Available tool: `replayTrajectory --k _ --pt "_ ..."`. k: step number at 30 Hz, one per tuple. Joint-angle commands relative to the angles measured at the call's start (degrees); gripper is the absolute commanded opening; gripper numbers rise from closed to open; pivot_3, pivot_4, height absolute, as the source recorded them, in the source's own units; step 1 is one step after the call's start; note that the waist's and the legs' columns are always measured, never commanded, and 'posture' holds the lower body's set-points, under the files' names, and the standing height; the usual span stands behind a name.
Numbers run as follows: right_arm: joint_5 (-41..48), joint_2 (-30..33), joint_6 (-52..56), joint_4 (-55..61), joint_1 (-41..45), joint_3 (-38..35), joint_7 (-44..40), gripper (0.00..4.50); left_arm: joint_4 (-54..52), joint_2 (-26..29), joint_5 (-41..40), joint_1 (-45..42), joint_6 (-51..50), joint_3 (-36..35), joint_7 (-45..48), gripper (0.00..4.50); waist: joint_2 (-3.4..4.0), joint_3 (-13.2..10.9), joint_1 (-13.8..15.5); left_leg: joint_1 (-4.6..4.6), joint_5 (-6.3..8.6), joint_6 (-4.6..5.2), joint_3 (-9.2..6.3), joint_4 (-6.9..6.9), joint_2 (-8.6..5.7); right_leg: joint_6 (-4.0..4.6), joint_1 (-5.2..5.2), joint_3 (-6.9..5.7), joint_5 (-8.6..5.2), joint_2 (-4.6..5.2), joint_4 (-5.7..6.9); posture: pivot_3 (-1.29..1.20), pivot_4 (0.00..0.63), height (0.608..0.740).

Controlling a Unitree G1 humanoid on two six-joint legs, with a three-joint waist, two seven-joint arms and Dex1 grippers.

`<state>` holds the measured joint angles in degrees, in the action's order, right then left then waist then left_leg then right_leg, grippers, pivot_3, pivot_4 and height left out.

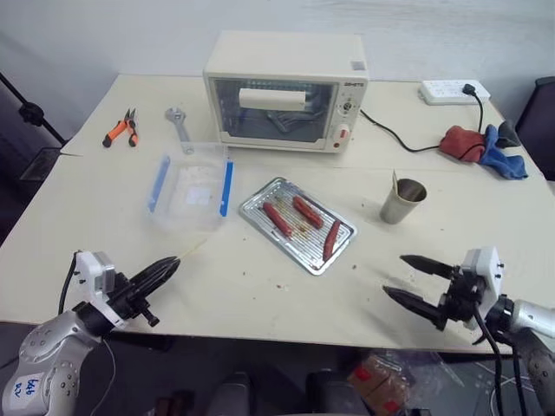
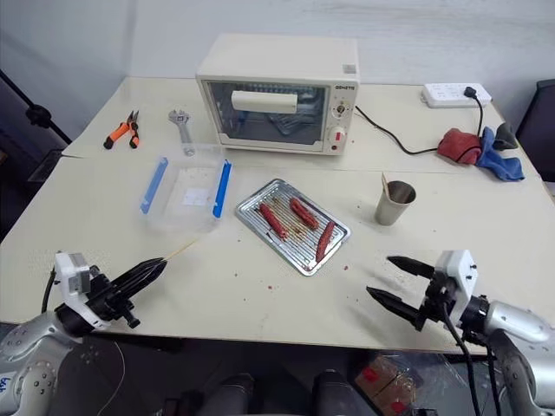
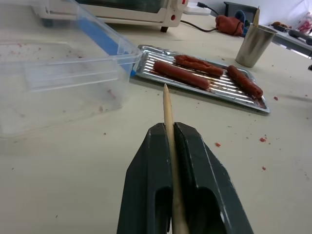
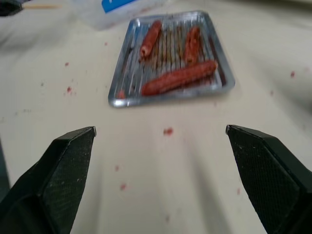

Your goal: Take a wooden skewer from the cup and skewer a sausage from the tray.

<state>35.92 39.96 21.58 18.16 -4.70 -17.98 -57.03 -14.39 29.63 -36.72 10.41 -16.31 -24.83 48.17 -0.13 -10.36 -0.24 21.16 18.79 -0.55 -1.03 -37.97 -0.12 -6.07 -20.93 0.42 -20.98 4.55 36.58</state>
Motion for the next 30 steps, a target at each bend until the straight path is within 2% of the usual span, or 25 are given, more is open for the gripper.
replayTrajectory --k 1,4,6,9,12,18,30 --pt "0.09 3.88 12.16 5.09 5.17 4.20 7.38 4.46 -0.41 -0.42 -0.64 -0.79 1.22 -0.88 -1.11 0.00 0.01 0.00 0.00 0.01 -0.02 -0.05 0.00 0.00 0.00 0.00 -0.01 0.01 0.00 0.02 -0.01 0.00 0.150 0.740" --pt "0.22 1.51 24.26 7.03 17.19 11.13 16.98 4.46 -0.76 -1.11 -0.25 -2.71 1.38 0.93 -1.91 0.00 -0.04 0.02 -0.02 0.12 -0.04 -0.13 -0.05 0.01 0.01 0.01 -0.12 -0.02 0.00 0.03 -0.04 0.00 0.150 0.740" --pt "-3.56 0.41 30.16 7.10 23.13 16.20 22.73 4.46 -0.84 -1.43 -0.13 -3.72 1.42 1.77 -2.26 0.00 -0.04 0.03 -0.10 0.22 -0.06 -0.15 -0.02 0.01 -0.01 0.01 -0.28 0.00 0.00 0.03 0.02 0.00 0.150 0.740" --pt "-8.37 -2.71 31.59 4.73 27.95 21.23 27.87 4.46 -1.25 -1.71 -0.02 -4.36 1.40 2.89 -2.46 0.00 -0.08 0.05 -0.02 0.41 -0.08 -0.22 -0.03 0.03 0.00 0.04 -0.58 -0.03 -0.01 0.01 0.20 0.00 0.150 0.740" --pt "-10.62 -6.26 34.12 2.79 30.06 23.35 31.88 4.46 -1.91 -1.78 0.12 -4.40 1.58 3.74 -2.64 0.00 -0.08 0.05 0.04 0.52 -0.03 -0.16 -0.02 0.03 -0.06 0.04 -0.65 -0.05 -0.02 0.04 0.20 0.00 0.150 0.740" --pt "-15.44 -8.81 35.31 1.84 31.02 25.22 36.19 4.46 -2.83 -1.73 -0.10 -4.13 1.55 3.66 -3.30 0.00 -0.12 0.07 -0.05 0.57 0.03 -0.04 0.00 -0.12 -0.15 0.03 -0.64 -0.05 -0.01 0.12 0.22 0.00 0.150 0.740" --pt "-16.36 -12.73 37.96 1.82 32.76 25.23 36.98 4.46 -2.88 -1.69 -0.02 -4.92 1.73 4.36 -3.84 0.00 -0.11 0.07 -1.04 0.54 -0.07 -0.13 -0.01 -0.06 -0.09 0.04 -0.66 -0.05 -0.01 0.05 0.31 0.00 0.150 0.740"
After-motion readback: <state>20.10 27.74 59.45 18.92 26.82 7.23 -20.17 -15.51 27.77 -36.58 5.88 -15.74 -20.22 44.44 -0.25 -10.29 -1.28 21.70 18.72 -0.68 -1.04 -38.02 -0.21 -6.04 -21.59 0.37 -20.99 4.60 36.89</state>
